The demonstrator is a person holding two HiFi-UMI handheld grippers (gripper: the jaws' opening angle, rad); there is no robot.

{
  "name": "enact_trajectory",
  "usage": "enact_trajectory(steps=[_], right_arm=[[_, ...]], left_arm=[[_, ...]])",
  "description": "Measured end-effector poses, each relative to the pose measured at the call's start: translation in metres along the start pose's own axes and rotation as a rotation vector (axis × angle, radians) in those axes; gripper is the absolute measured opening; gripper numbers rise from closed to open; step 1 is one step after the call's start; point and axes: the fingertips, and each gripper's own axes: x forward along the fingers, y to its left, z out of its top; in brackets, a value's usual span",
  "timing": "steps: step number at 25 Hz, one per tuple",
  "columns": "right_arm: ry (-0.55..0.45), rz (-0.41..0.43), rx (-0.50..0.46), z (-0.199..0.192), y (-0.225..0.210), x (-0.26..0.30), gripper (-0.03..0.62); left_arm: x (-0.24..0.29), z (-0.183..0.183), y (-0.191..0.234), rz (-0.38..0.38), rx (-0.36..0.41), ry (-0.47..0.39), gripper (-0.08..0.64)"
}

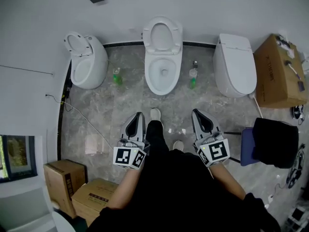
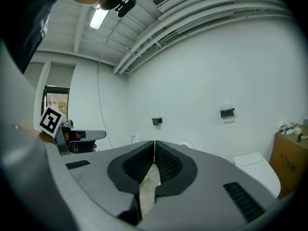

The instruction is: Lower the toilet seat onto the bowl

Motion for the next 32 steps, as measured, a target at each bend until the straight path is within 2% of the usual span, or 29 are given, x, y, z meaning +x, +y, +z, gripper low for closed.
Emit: enact_trajectory(steps=[5,8,12,18,23,32], right_arm=[[0.034,-0.030,0.016,-0.003,-0.016,0.031,0.032],[0.052,-0.046,-0.016,0.004,-0.026,0.060,0.032],[0.108,-0.033,-0.096,0.003,-0.033,0.114,0.032],[0.190,-0.005,-0.065,-0.001,-0.038,0.212,0.032],[0.175,-0.028,-0.045,0.023,-0.049,0.280,0.032],[0.182,-0.130,-0.030,0.042,-0.061,0.357,0.032]], left_arm=[[0.045,-0.004,0.019,-0.043,-0.025,0.020,0.016],[0.076,-0.002,0.039,-0.063,-0.033,0.025,0.016],[0.123,-0.001,0.075,-0.072,-0.053,0.039,0.016],[0.185,0.002,0.142,-0.088,-0.103,0.079,0.015],[0.224,0.018,0.180,-0.120,-0.081,0.089,0.017],[0.286,0.027,0.222,-0.249,-0.056,0.123,0.016]])
